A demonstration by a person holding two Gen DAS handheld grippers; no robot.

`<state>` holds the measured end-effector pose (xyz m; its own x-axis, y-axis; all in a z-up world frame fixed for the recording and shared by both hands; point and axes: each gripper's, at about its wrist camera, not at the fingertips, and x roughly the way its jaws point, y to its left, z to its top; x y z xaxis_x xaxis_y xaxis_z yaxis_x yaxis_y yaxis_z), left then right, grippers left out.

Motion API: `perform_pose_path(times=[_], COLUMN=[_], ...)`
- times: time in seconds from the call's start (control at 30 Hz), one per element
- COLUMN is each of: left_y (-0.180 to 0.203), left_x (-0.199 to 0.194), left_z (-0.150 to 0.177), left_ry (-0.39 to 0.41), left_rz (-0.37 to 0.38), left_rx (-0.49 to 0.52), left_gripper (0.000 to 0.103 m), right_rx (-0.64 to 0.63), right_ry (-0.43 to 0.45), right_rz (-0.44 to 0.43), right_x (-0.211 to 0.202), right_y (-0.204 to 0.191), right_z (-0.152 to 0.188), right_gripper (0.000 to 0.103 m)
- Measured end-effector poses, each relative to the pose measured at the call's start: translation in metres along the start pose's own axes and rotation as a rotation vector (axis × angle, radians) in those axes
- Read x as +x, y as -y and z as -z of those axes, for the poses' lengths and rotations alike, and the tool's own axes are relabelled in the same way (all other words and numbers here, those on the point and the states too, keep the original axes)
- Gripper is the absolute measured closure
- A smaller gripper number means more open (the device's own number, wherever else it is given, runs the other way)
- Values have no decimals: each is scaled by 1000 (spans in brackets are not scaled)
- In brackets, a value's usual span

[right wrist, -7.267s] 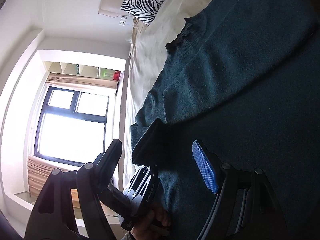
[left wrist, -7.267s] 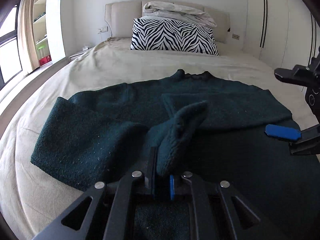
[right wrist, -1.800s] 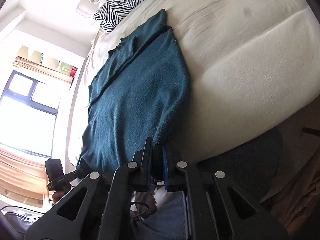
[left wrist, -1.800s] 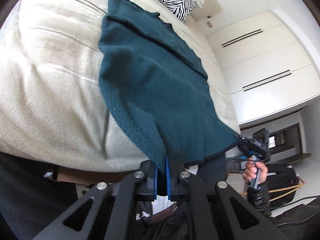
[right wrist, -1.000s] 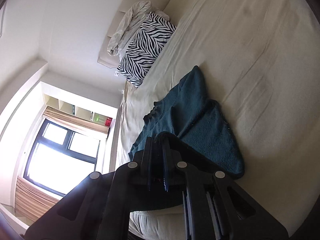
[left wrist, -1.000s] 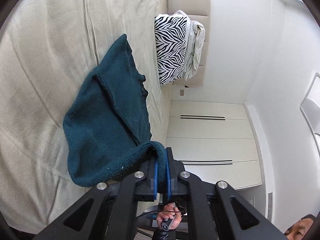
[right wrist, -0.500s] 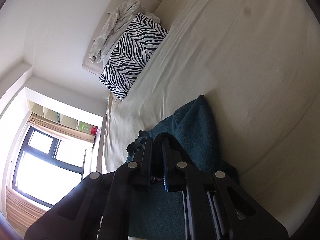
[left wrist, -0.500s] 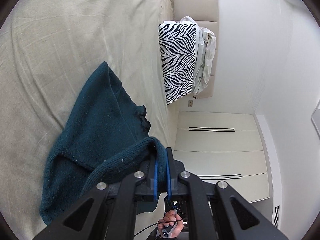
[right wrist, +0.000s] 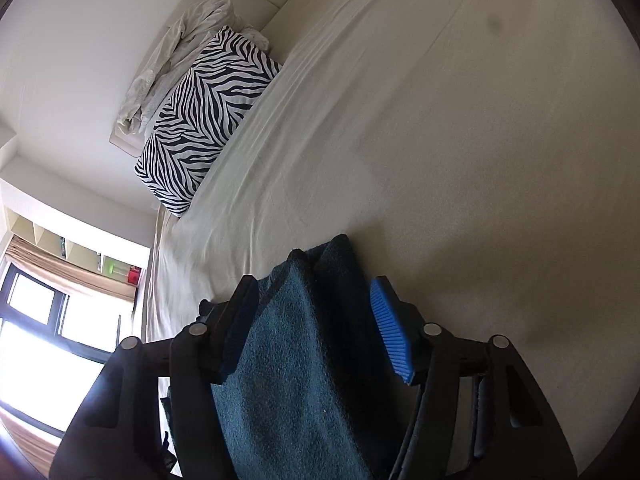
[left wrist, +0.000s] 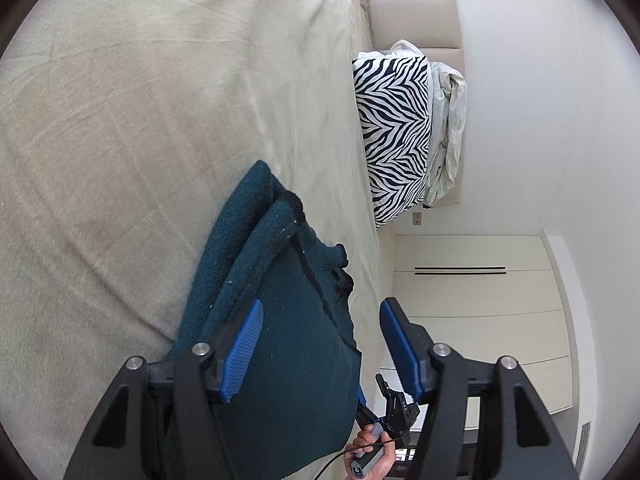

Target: Fold small clothes

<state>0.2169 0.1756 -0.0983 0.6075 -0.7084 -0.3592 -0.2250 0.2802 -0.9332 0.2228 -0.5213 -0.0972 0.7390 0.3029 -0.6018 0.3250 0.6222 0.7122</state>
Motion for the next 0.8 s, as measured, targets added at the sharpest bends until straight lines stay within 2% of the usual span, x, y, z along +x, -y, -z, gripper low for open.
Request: perform_pose_path(times=[0.1, 0.23, 0.3, 0.4, 0.53, 0.57, 0.7, 0.8], left_y=[4, 12, 13, 8, 1, 1, -1, -1], left_x=[-14, -34, -39, -44, -50, -51, -49, -49], left_z=[19, 51, 66, 84, 98, 101, 108, 111], left_ry=[12, 51, 59, 65, 71, 74, 83, 95], left_rz=[-56, -190, -257, -337, -373, -387, -429, -454], left_rx=[84, 262, 340, 412, 443, 460, 503, 521], left_gripper=[40, 40, 40, 40, 42, 44, 54, 66], right_rx=[-113, -343, -410, -410, -414, -421, -442, -454], right_ry=[-41, -70, -76, -82, -88, -84, -84, -85], right_rz=[32, 128, 152, 156, 182, 189, 197, 211], right_x=[-21, -46, -56, -65, -78, -82, -89, -91], right_y=[-6, -23, -25, -19, -6, -4, 0, 2], right_z=[21, 66, 85, 100, 117, 120, 130, 133], right_gripper=[41, 41, 41, 44, 67, 69, 69, 72])
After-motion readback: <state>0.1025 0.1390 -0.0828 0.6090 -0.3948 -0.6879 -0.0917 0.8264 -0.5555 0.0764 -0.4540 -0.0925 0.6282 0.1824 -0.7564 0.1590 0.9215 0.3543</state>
